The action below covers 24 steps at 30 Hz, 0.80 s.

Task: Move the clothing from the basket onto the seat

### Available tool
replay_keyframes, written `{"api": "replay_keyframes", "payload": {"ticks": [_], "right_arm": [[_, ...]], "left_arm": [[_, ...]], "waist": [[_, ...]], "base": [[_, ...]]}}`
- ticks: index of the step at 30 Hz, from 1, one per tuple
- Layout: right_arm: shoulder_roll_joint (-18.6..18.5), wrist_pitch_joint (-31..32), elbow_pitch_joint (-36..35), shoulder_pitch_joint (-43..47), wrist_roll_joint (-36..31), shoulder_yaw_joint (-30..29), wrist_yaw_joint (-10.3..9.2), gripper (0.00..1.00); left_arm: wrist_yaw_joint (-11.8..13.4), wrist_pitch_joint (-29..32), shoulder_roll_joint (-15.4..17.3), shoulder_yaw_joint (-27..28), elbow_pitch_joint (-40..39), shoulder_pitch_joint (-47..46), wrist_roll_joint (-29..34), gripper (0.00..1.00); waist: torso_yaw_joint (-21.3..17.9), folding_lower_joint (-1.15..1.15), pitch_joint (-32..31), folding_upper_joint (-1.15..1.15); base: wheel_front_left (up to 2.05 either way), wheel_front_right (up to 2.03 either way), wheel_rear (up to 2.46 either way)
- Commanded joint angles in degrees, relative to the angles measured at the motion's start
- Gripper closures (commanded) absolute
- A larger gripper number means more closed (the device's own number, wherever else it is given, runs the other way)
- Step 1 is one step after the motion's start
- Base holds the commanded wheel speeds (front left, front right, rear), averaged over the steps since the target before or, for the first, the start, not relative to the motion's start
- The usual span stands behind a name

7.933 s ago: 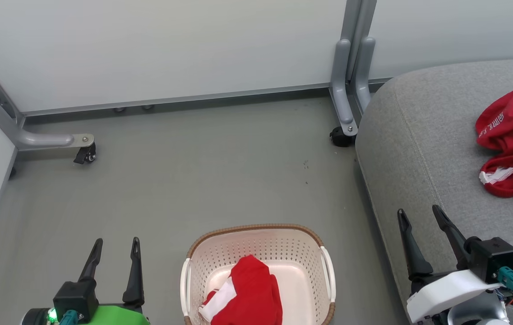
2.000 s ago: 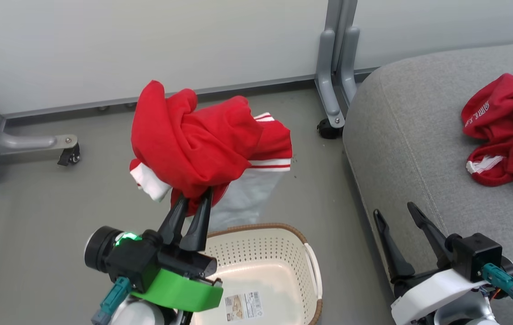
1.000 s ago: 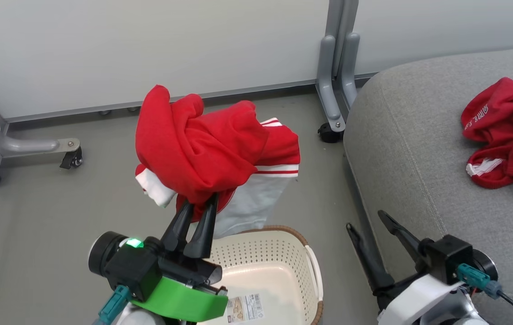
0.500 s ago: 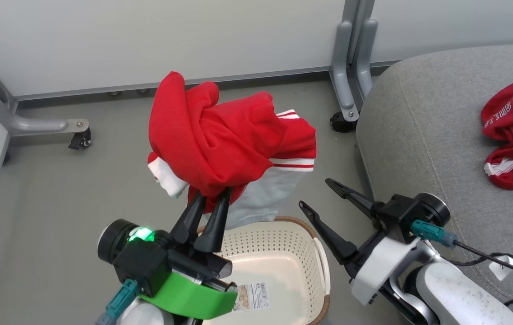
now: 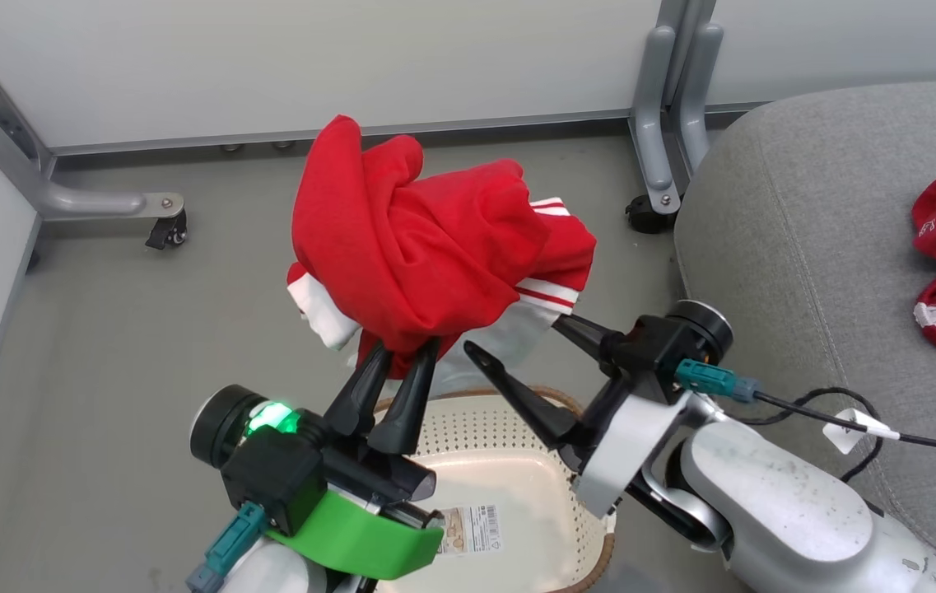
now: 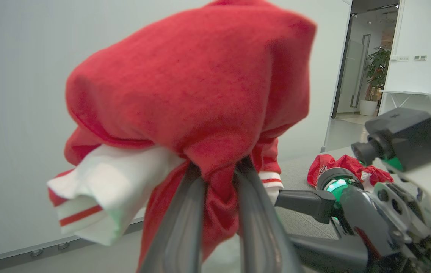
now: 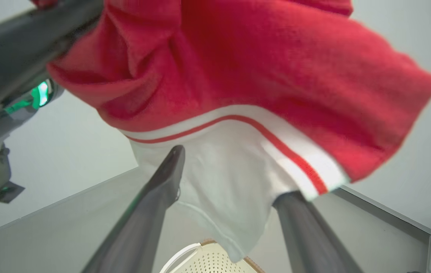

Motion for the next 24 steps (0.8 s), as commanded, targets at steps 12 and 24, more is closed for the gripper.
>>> {"api": "replay_keyframes", "payload": {"ticks": [12, 24], "right_arm": [[1.8, -4.5, 3.2, -5.1, 4.9, 6.9, 0.00, 1.00], [1.5, -5.3, 4.0, -6.4, 6.3, 8.2, 0.00, 1.00]], "left_arm": [[0.4, -0.4, 0.3, -0.1, 0.4, -0.6, -0.5, 1.00], [0.8, -0.7, 0.6, -0.1, 0.6, -0.3, -0.8, 1.00]], "waist": [[0.0, 0.00, -0.2, 0.00], [-0.3, 0.00, -0.2, 0.00]], "base": [[0.00, 0.00, 0.00], [0.00, 0.00, 0.00]]}}
